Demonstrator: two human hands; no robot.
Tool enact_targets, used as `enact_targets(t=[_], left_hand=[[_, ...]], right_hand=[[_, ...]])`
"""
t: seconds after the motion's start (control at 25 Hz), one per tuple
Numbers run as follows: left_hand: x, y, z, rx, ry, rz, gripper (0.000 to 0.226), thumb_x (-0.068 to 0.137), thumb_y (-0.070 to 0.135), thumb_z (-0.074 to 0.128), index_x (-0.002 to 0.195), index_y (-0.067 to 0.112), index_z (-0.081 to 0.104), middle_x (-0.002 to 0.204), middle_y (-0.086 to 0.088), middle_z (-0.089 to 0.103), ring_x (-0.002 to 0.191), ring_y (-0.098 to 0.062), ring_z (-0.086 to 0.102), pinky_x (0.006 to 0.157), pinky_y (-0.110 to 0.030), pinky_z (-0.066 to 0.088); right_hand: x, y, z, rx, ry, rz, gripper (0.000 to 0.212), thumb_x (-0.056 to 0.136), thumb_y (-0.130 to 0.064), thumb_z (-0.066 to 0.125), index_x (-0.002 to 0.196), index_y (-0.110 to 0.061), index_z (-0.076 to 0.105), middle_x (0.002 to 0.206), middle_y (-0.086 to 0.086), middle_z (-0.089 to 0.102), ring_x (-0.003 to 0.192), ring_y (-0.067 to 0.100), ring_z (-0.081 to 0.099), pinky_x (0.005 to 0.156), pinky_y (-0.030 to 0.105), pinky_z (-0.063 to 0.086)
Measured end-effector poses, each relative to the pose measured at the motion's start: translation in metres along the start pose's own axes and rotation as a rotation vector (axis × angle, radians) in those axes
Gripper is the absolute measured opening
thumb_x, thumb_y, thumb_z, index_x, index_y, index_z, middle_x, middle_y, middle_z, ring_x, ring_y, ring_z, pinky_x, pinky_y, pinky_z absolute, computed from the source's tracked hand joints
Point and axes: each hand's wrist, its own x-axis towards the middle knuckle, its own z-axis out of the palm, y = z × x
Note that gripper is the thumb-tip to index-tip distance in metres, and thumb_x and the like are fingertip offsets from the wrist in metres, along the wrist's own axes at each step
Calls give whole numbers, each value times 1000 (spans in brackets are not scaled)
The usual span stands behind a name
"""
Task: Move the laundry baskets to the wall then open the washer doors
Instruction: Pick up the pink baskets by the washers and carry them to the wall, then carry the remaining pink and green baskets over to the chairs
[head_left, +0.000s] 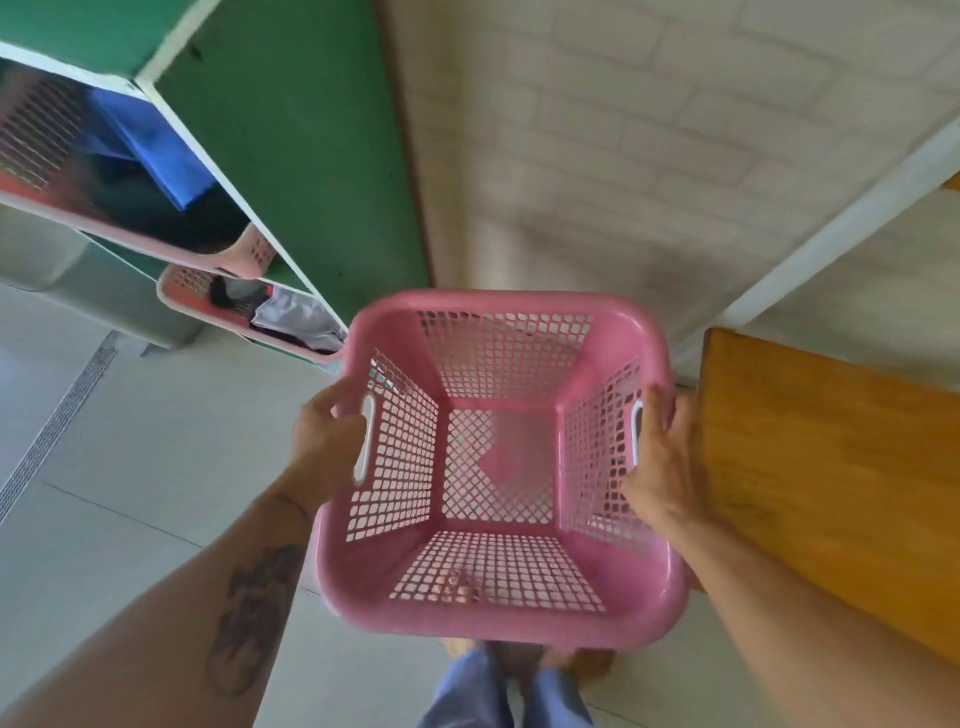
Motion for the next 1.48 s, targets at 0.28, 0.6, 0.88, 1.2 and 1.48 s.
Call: enact_targets(t=[0.28, 0.6, 0.88, 1.2, 1.48], left_hand=[[18, -2, 7, 69, -182, 17, 57, 74, 9, 57, 126, 33, 61, 87, 5, 72, 57, -9, 63, 51, -24, 54], [-64, 84, 0, 412, -275, 210, 28, 79, 6, 45, 99, 5, 65, 84, -10, 59, 61, -22, 54, 52, -33, 49], [-225, 212, 43, 457, -488, 503, 39, 87, 1, 51, 122, 17, 62, 109, -7, 70, 67, -23, 66, 60, -31, 55], [-485, 268, 189, 398, -665, 806, 33, 87, 12, 53, 117, 21, 64, 107, 0, 70, 89, -27, 68, 72, -35, 53], [-751, 261, 354, 421, -1033, 1007, 31, 80, 21, 61, 109, 29, 67, 93, 2, 75, 79, -26, 71, 53, -27, 50]], right_hand=[[8, 10, 14, 247, -146, 94, 87, 68, 9, 65, 139, -28, 30, 128, 6, 38, 118, 28, 47, 78, 34, 54], [-50, 25, -83, 433, -178, 111, 63, 83, -14, 62, 142, -21, 41, 144, 5, 44, 128, 22, 48, 91, 30, 52], [-168, 138, -230, 476, -56, 150, 65, 85, -33, 61, 145, -29, 36, 154, -1, 32, 139, 21, 34, 106, 38, 38], [-356, 355, -326, 568, 307, 256, 65, 84, -36, 62, 144, -31, 38, 154, -4, 30, 138, 17, 34, 104, 31, 35], [-562, 545, -358, 566, 509, 499, 61, 81, -30, 61, 139, -19, 46, 148, 4, 39, 129, 13, 41, 99, 19, 32]])
